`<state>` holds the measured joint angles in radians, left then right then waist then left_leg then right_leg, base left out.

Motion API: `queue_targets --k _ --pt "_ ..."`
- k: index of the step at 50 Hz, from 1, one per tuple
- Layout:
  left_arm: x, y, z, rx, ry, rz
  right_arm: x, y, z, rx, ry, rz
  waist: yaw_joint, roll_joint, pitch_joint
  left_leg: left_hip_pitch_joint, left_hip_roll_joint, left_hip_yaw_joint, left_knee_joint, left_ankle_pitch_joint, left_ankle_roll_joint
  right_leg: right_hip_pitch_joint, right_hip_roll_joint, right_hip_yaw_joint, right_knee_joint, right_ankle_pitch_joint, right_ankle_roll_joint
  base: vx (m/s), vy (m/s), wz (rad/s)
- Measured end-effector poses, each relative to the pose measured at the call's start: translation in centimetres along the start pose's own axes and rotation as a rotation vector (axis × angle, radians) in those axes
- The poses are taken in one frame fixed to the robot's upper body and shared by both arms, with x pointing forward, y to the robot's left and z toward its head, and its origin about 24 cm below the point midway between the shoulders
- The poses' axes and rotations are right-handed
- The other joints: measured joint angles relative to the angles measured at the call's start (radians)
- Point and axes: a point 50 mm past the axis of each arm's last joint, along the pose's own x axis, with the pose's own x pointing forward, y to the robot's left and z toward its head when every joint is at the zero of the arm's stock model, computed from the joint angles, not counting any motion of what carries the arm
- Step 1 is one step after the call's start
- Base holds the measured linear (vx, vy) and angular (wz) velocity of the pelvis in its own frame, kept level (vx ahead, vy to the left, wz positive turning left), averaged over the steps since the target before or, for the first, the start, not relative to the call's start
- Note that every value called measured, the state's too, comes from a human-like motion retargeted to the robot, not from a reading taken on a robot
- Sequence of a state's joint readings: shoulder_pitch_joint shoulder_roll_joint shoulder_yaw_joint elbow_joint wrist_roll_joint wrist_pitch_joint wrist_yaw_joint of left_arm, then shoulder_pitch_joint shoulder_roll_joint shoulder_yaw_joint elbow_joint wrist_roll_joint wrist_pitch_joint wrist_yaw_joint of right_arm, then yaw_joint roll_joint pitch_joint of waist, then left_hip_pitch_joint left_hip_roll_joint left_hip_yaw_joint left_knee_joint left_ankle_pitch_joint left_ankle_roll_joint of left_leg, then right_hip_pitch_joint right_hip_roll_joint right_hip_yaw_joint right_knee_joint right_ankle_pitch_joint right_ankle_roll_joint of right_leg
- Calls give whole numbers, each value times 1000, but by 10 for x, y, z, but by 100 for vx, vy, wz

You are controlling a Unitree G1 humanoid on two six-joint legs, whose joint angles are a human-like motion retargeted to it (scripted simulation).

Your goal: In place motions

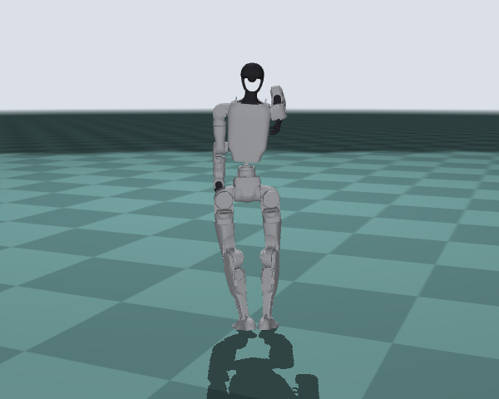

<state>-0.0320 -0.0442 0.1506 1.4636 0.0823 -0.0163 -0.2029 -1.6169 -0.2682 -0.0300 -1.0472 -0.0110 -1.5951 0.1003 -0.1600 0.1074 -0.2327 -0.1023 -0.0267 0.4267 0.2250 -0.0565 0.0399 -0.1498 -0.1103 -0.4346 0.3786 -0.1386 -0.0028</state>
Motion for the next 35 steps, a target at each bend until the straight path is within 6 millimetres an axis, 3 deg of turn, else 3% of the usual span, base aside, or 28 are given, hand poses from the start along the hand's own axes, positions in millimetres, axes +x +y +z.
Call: queue_targets --k 2,3,5,7,10,12,16,18,22,25,30,32,33,35 --pt "-9 7 -61 -80 192 35 -3 1 -2 -71 -133 1 50 -71 44 -97 44 62 290 191 3 68 -52 4 -125 41 -4 -28 18 -51" --pt "-18 13 -91 -124 286 66 -5 3 -4 -102 -206 23 75 -96 74 -165 89 104 441 256 58 86 -64 46 -148 58 9 -44 6 -82" --pt "-39 23 -138 -228 437 143 -10 5 -11 -165 -381 105 128 -107 152 -343 125 9 712 210 77 94 -62 106 -170 101 18 -53 7 -112" --pt "-56 20 -173 -329 550 166 -13 6 -19 -227 -567 186 170 -122 226 -478 212 35 967 103 96 94 -40 134 -184 127 -27 -45 11 -116" --pt "-80 11 -216 -419 680 166 -14 5 -30 -311 -809 296 259 -128 305 -686 238 -25 1227 16 82 109 -26 217 -188 148 -50 -13 9 -136" --pt "-95 9 -237 -444 732 182 -14 5 -36 -348 -923 362 304 -128 315 -779 259 -28 1325 -29 91 112 -30 240 -190 155 -55 14 2 -70" --pt "-113 9 -259 -510 777 224 -12 0 -42 -416 -1096 407 380 -119 312 -850 302 -33 1375 -62 101 91 -12 263 -187 164 -65 5 3 -35" --pt "-112 13 -256 -540 756 239 -11 -3 -42 -426 -1148 382 397 -111 299 -830 316 -51 1347 -60 95 80 8 259 -185 163 -64 4 1 3" --pt "-94 25 -231 -535 649 244 -11 -8 -40 -408 -1169 321 380 -86 242 -699 333 -64 1212 -56 58 53 59 228 -198 154 -55 17 5 27" --pt "-68 40 -186 -478 496 226 -12 -9 -37 -388 -1086 308 338 -61 181 -555 317 -84 1022 -38 -2 37 103 188 -212 148 -46 25 -4 51" --pt "-33 55 -97 -316 274 194 -14 -4 -26 -323 -754 307 213 -2 94 -233 216 -114 480 8 -95 34 164 84 -212 133 -35 33 -9 86" --pt "-23 51 -64 -232 217 172 -13 -4 -18 -271 -585 261 142 9 62 -99 159 -63 243 -169 -87 39 150 32 -192 139 -22 42 -8 143" --pt "-18 43 -53 -195 213 150 -11 -5 -14 -240 -476 227 102 25 36 -28 129 -28 132 -204 -54 54 133 4 -167 154 -10 40 -8 140" --pt "-10 30 -25 -121 171 102 -8 -6 -6 -195 -265 160 45 53 19 52 87 -41 -33 -179 -12 37 109 -31 -47 278 7 13 -13 89"
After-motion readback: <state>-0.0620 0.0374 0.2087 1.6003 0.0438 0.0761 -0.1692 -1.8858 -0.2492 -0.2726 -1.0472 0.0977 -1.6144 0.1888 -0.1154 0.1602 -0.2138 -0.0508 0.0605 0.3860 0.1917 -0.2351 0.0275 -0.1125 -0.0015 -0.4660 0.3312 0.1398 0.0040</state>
